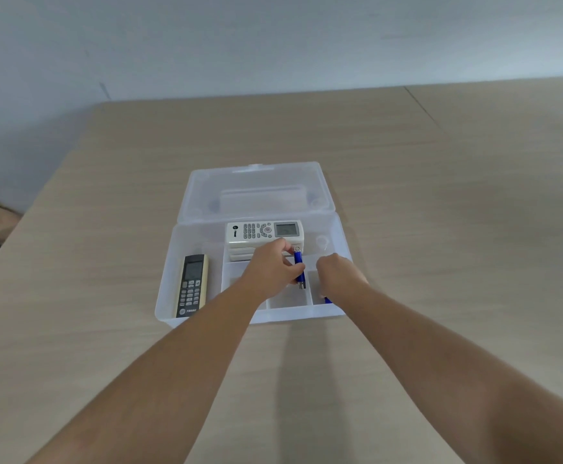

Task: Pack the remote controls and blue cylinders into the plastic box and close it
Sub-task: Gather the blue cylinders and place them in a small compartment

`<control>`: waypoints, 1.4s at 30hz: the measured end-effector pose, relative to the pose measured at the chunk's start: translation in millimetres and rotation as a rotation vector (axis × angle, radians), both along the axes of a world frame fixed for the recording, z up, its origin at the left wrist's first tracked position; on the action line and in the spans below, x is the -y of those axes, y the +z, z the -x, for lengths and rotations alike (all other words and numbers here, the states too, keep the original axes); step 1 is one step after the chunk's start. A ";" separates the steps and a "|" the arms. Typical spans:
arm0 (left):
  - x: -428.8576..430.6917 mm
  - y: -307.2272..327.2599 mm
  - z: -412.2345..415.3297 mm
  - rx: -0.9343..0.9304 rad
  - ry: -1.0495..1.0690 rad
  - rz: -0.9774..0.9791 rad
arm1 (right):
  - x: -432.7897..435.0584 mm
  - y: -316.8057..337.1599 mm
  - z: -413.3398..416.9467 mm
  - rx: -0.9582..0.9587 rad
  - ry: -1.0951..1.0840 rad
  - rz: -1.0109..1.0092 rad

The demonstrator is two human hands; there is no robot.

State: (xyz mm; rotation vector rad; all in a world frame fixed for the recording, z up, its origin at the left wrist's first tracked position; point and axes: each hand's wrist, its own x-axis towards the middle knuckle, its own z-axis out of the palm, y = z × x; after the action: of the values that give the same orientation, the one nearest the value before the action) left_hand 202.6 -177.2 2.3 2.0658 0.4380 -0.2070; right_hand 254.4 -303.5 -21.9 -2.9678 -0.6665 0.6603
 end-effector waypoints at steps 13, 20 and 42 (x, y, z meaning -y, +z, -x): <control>46.1 9.2 -17.0 -0.052 -0.182 -0.298 | 54.0 12.1 -12.8 0.051 -0.443 -0.616; 83.9 -7.1 -35.4 -0.283 -0.243 -0.651 | 66.6 4.1 -12.8 -0.118 -0.508 -0.757; 89.5 -6.2 -58.3 -0.508 -0.650 -0.844 | 70.5 -4.4 -15.3 -0.145 -0.484 -0.820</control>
State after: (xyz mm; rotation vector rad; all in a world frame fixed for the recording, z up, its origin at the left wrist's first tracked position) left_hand 260.9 -266.7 -3.9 2.9415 0.1262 -1.1078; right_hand 269.6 -374.0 -26.2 -2.1587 -0.1244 0.4118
